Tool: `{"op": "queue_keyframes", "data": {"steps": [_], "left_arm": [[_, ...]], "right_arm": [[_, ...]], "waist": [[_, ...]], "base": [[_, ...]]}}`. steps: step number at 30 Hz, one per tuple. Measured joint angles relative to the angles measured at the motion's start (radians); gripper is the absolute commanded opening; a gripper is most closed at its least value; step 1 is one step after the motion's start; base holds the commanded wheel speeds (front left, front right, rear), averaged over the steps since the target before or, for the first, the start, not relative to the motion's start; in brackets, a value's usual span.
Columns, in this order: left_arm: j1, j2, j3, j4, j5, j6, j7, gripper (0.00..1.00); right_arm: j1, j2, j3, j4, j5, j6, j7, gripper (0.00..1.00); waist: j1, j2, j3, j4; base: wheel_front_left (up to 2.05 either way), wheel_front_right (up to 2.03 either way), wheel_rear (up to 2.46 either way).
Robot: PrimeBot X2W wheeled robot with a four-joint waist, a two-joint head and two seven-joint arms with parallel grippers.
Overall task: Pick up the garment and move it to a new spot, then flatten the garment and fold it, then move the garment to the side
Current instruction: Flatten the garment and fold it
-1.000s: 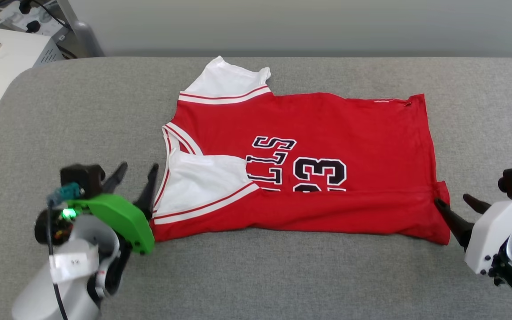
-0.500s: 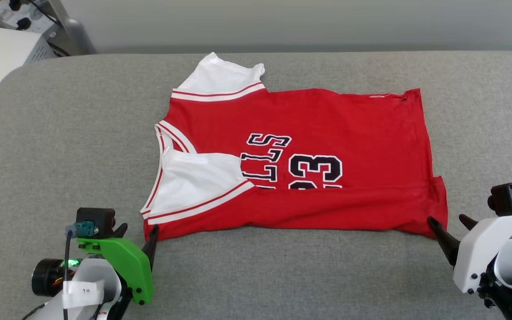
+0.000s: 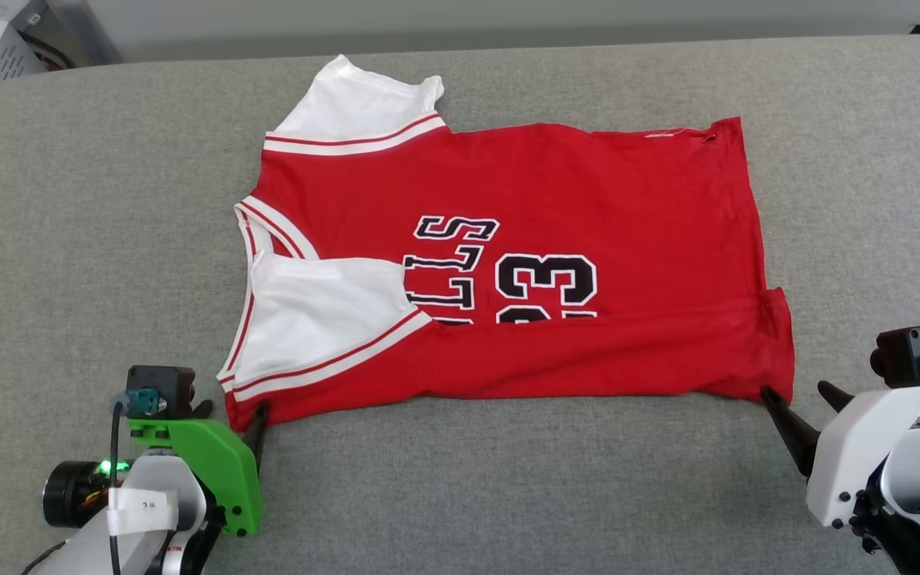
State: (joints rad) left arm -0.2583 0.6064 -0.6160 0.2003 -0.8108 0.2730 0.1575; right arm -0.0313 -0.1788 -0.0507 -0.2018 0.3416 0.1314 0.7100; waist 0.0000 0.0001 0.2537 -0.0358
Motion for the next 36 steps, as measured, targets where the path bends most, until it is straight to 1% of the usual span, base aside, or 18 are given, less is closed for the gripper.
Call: {"op": "queue_keyframes", "data": {"steps": [4, 7, 8, 10, 14, 17, 21, 24, 30, 36], "left_arm": [[-0.019, -0.002, -0.001, 0.027, -0.001, -0.012, 0.002, 1.0], [-0.033, -0.004, -0.009, 0.05, -0.01, -0.027, 0.031, 1.0], [-0.041, -0.004, -0.012, 0.055, -0.022, -0.037, 0.049, 0.74], [-0.054, -0.004, -0.018, 0.064, -0.037, -0.053, 0.073, 0.0], [-0.066, -0.013, -0.021, 0.081, -0.05, -0.08, 0.085, 0.0], [-0.062, -0.027, -0.021, 0.078, -0.053, -0.081, 0.063, 0.0], [-0.039, -0.033, -0.015, 0.027, -0.056, -0.079, 0.032, 0.0], [-0.015, -0.032, -0.007, -0.037, -0.063, -0.073, 0.02, 0.0], [-0.005, 0.005, 0.007, -0.183, -0.059, -0.031, 0.02, 0.0], [0.001, 0.027, 0.008, -0.281, -0.041, -0.002, 0.03, 0.0]], "right_arm": [[0.0, 0.001, -0.002, 0.0, 0.0, 0.0, 0.0, 1.0], [0.0, 0.0, -0.002, 0.0, -0.001, 0.0, 0.0, 1.0], [0.0, -0.002, -0.002, 0.0, -0.004, 0.0, 0.0, 1.0], [0.0, -0.004, -0.003, 0.0, -0.005, 0.0, -0.001, 1.0], [0.0, -0.012, -0.004, 0.001, -0.005, 0.0, -0.002, 1.0], [0.0, -0.026, -0.008, 0.003, -0.012, 0.0, -0.002, 1.0], [0.0, -0.042, -0.021, 0.013, -0.037, 0.0, -0.002, 1.0], [-0.006, -0.037, -0.033, 0.036, -0.052, 0.0, 0.002, 1.0], [-0.052, 0.008, -0.079, 0.103, -0.068, 0.0, 0.027, 1.0], [-0.083, 0.047, -0.111, 0.173, -0.116, 0.0, 0.044, 1.0]], "waist": [[0.0, 0.0, 0.015, -0.007], [0.0, 0.0, 0.021, -0.008], [0.0, 0.0, 0.022, -0.008], [0.0, 0.0, 0.021, -0.006], [0.0, 0.0, 0.013, 0.001], [0.0, 0.0, 0.003, 0.01], [0.0, 0.0, -0.011, 0.029], [0.0, 0.0, -0.02, 0.047], [0.0, 0.0, -0.023, 0.084], [0.0001, 0.0, -0.008, 0.106]], "base": [[0.0, 0.0, 0.0], [0.0, 0.0, 0.0], [0.0, 0.0, 0.0], [0.0, 0.0, 0.0], [0.0, 0.0, 0.0], [0.0, 0.0, 0.0], [0.0, 0.0, 0.0], [0.0, 0.0, 0.0], [0.0, 0.0, 0.0], [0.0, 0.0, 0.0]]}}
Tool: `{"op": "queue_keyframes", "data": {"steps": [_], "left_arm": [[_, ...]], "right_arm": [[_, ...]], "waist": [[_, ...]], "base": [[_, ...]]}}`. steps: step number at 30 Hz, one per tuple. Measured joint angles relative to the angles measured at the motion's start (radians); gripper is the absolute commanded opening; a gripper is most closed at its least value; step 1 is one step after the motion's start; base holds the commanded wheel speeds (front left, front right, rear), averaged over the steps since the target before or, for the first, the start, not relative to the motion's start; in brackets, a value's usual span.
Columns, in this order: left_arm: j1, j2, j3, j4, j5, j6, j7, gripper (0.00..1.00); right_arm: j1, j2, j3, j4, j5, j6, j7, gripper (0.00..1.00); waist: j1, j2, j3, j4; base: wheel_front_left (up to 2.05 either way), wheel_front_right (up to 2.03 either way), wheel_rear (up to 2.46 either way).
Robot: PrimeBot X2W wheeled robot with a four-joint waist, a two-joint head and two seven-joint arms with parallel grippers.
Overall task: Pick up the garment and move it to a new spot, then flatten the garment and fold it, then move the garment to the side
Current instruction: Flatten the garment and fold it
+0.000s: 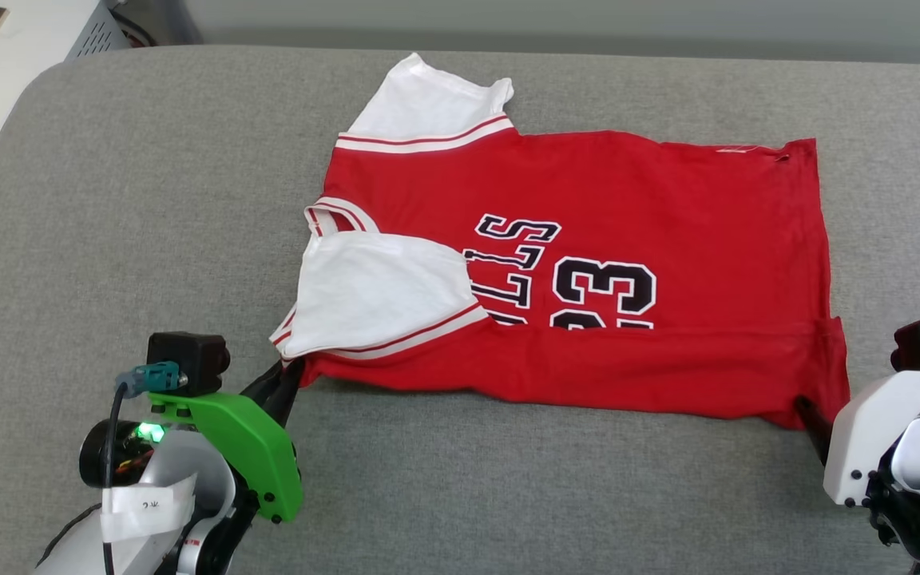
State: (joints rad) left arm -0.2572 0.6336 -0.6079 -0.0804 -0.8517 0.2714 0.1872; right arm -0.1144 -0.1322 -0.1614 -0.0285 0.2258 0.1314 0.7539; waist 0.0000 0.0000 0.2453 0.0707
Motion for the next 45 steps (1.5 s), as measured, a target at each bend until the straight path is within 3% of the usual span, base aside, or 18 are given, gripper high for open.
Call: {"op": "queue_keyframes", "data": {"steps": [9, 10, 11, 12, 24, 38, 45], "left_arm": [[0.001, 0.01, -0.003, -0.042, 0.008, 0.014, 0.004, 0.0], [0.001, 0.011, -0.003, -0.041, 0.008, 0.014, 0.004, 0.0], [0.001, 0.012, -0.004, -0.04, 0.008, 0.014, 0.004, 0.0], [0.001, 0.012, -0.004, -0.039, 0.009, 0.014, 0.004, 0.0], [0.017, 0.017, -0.019, 0.007, 0.007, 0.014, 0.018, 0.0], [0.139, 0.02, -0.069, 0.025, -0.023, 0.005, 0.043, 0.0], [0.165, 0.012, -0.099, 0.045, -0.052, -0.007, 0.06, 0.0]], "right_arm": [[-0.038, 0.017, -0.019, 0.082, -0.046, 0.0, -0.009, 1.0], [-0.038, 0.018, -0.017, 0.09, -0.046, 0.0, -0.004, 0.49], [-0.038, 0.019, -0.016, 0.094, -0.046, 0.0, 0.001, 0.28], [-0.038, 0.019, -0.015, 0.096, -0.046, 0.0, 0.003, 0.0], [-0.04, -0.009, -0.02, 0.109, -0.014, 0.0, -0.002, 0.0], [0.08, -0.129, -0.015, -0.025, 0.09, 0.0, 0.156, 0.0], [0.157, -0.136, -0.059, -0.085, 0.108, 0.0, 0.21, 0.0]], "waist": [[0.0, 0.0, 0.03, 0.016], [0.0, 0.0, 0.033, 0.016], [0.0, 0.0, 0.034, 0.016], [0.0, 0.0, 0.034, 0.015], [0.0, 0.0, -0.011, 0.001], [0.0, 0.0, -0.122, -0.012], [0.0, 0.0, -0.14, -0.009]], "base": [[0.0, 0.0, 0.0], [0.0, 0.0, 0.0], [0.0, 0.0, 0.0], [0.0, 0.0, 0.0], [0.0, 0.0, 0.0], [0.0, 0.0, 0.0], [0.0, 0.0, 0.0]]}}
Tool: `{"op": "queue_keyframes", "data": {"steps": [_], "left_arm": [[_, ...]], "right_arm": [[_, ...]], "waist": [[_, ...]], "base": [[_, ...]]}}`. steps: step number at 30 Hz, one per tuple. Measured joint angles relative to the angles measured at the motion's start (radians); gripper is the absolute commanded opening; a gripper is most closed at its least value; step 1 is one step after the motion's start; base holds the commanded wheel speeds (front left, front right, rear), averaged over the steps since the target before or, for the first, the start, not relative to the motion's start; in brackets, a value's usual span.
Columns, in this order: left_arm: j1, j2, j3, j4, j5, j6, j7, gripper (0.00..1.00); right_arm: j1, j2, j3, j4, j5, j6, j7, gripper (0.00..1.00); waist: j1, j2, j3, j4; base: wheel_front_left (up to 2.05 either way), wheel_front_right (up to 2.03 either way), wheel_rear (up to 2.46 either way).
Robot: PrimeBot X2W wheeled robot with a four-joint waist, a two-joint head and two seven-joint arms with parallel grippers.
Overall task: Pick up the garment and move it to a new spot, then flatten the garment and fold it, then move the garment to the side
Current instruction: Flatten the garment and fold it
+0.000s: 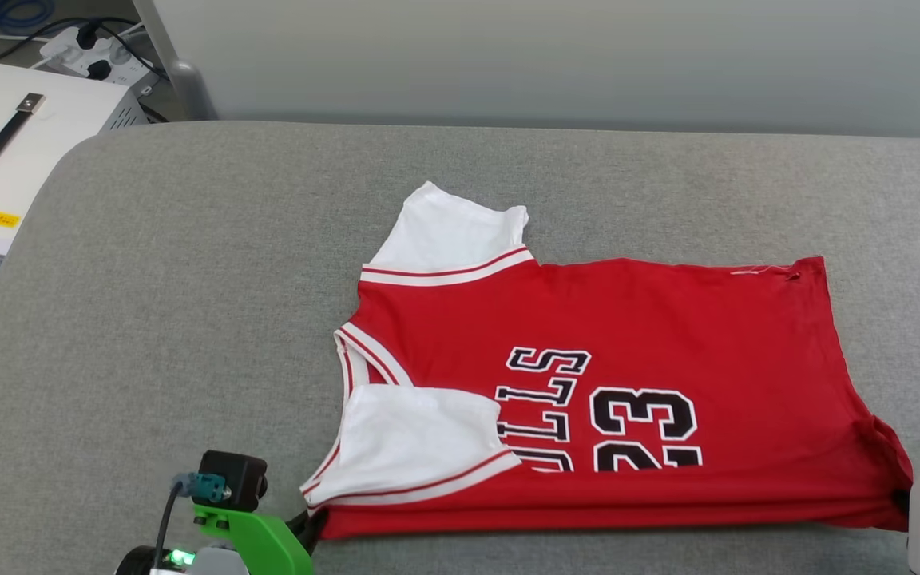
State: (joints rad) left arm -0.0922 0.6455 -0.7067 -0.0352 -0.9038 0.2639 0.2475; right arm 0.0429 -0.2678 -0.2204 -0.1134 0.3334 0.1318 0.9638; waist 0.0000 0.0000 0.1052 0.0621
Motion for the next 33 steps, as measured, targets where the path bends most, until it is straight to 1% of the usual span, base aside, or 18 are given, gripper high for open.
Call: {"op": "queue_keyframes", "data": {"steps": [2, 7, 12, 13, 14, 15, 18, 23, 25, 29, 33], "left_arm": [[0.0, -0.007, -0.005, 0.014, -0.001, -0.006, 0.0, 0.0], [-0.002, -0.021, -0.016, 0.062, -0.001, -0.022, 0.0, 0.0], [-0.011, -0.035, -0.029, 0.095, 0.001, -0.038, 0.0, 0.0], [-0.013, -0.037, -0.03, 0.099, 0.002, -0.04, 0.0, 0.41], [-0.015, -0.04, -0.03, 0.102, 0.005, -0.04, -0.002, 0.99], [-0.018, -0.041, -0.031, 0.107, 0.008, -0.04, -0.007, 1.0], [-0.023, -0.047, -0.031, 0.121, 0.008, -0.041, -0.018, 1.0], [-0.027, -0.053, -0.016, 0.117, 0.021, -0.041, -0.077, 1.0], [-0.036, -0.053, -0.001, 0.109, 0.051, -0.04, -0.125, 1.0], [-0.074, -0.064, 0.042, 0.084, 0.103, -0.039, -0.273, 1.0], [-0.087, -0.082, 0.066, 0.074, 0.148, -0.04, -0.413, 1.0]], "right_arm": [[0.007, 0.008, -0.011, 0.004, -0.014, 0.0, -0.002, 0.0], [0.013, 0.033, 0.001, 0.043, -0.017, 0.0, -0.036, 0.0], [0.013, 0.039, 0.015, 0.075, -0.021, 0.0, -0.064, 0.0], [0.012, 0.04, 0.019, 0.08, -0.021, 0.0, -0.069, 0.0], [0.012, 0.04, 0.023, 0.081, -0.021, 0.0, -0.074, 0.65], [0.012, 0.039, 0.028, 0.082, -0.021, 0.0, -0.084, 1.0], [0.01, 0.029, 0.05, 0.083, -0.016, 0.0, -0.115, 1.0], [0.009, 0.006, 0.069, 0.066, 0.0, 0.0, -0.175, 1.0], [0.009, -0.001, 0.076, 0.048, 0.008, 0.0, -0.21, 1.0], [0.002, -0.019, 0.092, 0.003, 0.017, 0.0, -0.317, 1.0], [-0.006, -0.024, 0.104, -0.031, 0.024, 0.0, -0.453, 1.0]], "waist": [[0.0, 0.0, 0.003, 0.0], [0.0, 0.0, 0.015, -0.001], [0.0, 0.0, 0.026, -0.001], [0.0, 0.0, 0.028, -0.001], [0.0, 0.0, 0.029, 0.0], [0.0, 0.0, 0.029, 0.0], [0.0, 0.0, 0.023, 0.001], [0.0, 0.0, -0.008, 0.0], [0.0, 0.0, -0.021, 0.0], [0.0, 0.0, -0.047, -0.001], [0.0, 0.0, -0.065, -0.003]], "base": [[0.0, 0.0, 0.0], [0.0, 0.0, 0.0], [0.0, 0.0, 0.0], [0.0, 0.0, 0.0], [0.0, 0.0, 0.0], [0.0, 0.0, 0.0], [0.0, 0.0, 0.0], [0.0, 0.0, 0.0], [0.0, 0.0, 0.0], [0.0, 0.0, 0.0], [0.0, 0.0, 0.0]]}}
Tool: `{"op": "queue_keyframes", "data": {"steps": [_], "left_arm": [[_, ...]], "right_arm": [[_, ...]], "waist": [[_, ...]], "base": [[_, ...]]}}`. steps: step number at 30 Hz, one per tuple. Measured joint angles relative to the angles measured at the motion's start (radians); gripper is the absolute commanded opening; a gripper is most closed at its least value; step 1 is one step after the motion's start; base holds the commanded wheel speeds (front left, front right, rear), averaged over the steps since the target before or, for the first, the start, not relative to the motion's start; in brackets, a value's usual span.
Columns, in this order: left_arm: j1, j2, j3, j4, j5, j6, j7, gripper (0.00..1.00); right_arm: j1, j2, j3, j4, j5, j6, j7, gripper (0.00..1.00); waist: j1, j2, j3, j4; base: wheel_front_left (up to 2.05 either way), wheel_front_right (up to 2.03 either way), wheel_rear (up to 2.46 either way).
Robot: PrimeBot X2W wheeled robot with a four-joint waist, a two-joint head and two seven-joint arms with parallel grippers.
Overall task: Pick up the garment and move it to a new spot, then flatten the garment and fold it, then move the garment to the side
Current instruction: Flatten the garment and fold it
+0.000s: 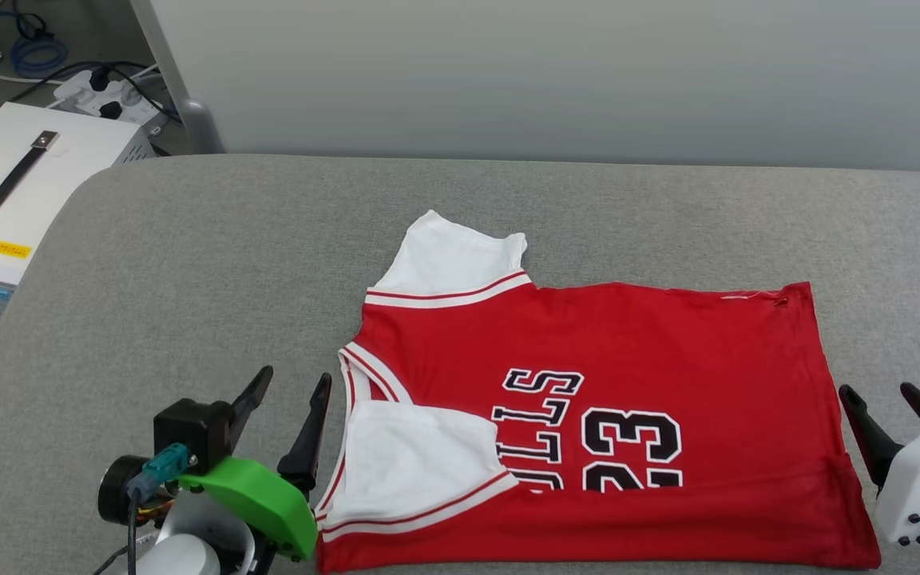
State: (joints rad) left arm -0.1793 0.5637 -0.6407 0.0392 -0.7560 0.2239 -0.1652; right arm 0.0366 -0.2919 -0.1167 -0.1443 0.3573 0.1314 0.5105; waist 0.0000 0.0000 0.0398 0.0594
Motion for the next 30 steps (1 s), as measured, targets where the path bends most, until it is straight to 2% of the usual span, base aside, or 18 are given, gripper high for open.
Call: {"op": "queue_keyframes", "data": {"steps": [3, 4, 9, 14, 18, 21, 24, 30], "left_arm": [[-0.001, -0.014, 0.024, -0.001, 0.04, 0.0, -0.065, 1.0], [-0.001, -0.041, 0.059, -0.01, 0.058, 0.005, -0.085, 1.0], [0.019, -0.124, 0.148, -0.048, 0.148, -0.004, -0.091, 1.0], [0.06, -0.191, 0.221, -0.047, 0.234, -0.063, -0.091, 1.0], [0.061, -0.229, 0.27, -0.023, 0.276, -0.122, -0.091, 1.0], [0.047, -0.239, 0.287, 0.012, 0.291, -0.164, -0.091, 1.0], [-0.004, -0.224, 0.261, 0.082, 0.31, -0.205, -0.076, 1.0], [-0.215, -0.162, 0.217, 0.172, 0.346, -0.275, 0.112, 1.0]], "right_arm": [[-0.001, 0.006, 0.011, -0.014, 0.0, 0.0, -0.124, 1.0], [-0.001, 0.013, 0.026, -0.013, 0.0, 0.0, -0.197, 1.0], [0.0, 0.037, 0.056, -0.01, 0.0, 0.0, -0.369, 1.0], [0.0, 0.077, 0.067, -0.002, -0.007, 0.0, -0.513, 1.0], [-0.002, 0.1, 0.089, 0.011, -0.023, 0.0, -0.582, 1.0], [-0.009, 0.111, 0.105, 0.028, -0.029, 0.0, -0.601, 1.0], [-0.031, 0.117, 0.117, 0.038, -0.031, 0.0, -0.611, 1.0], [-0.08, 0.123, 0.141, 0.034, -0.038, 0.0, -0.621, 1.0]], "waist": [[0.0, 0.0, -0.004, -0.003], [0.0, 0.0, -0.003, -0.004], [0.0, 0.0, 0.004, -0.01], [0.0, 0.0, 0.019, -0.021], [0.0, 0.0, 0.037, -0.039], [0.0, 0.0, 0.058, -0.055], [0.0, 0.0, 0.085, -0.072], [0.0, 0.0, 0.155, -0.109]], "base": [[0.0, 0.0, 0.0], [0.0, 0.0, 0.0], [0.0, 0.0, 0.0], [0.0, 0.0, 0.0], [0.0, 0.0, 0.0], [0.0, 0.0, 0.0], [0.0, 0.0, 0.0], [0.0, 0.0, 0.0]]}}
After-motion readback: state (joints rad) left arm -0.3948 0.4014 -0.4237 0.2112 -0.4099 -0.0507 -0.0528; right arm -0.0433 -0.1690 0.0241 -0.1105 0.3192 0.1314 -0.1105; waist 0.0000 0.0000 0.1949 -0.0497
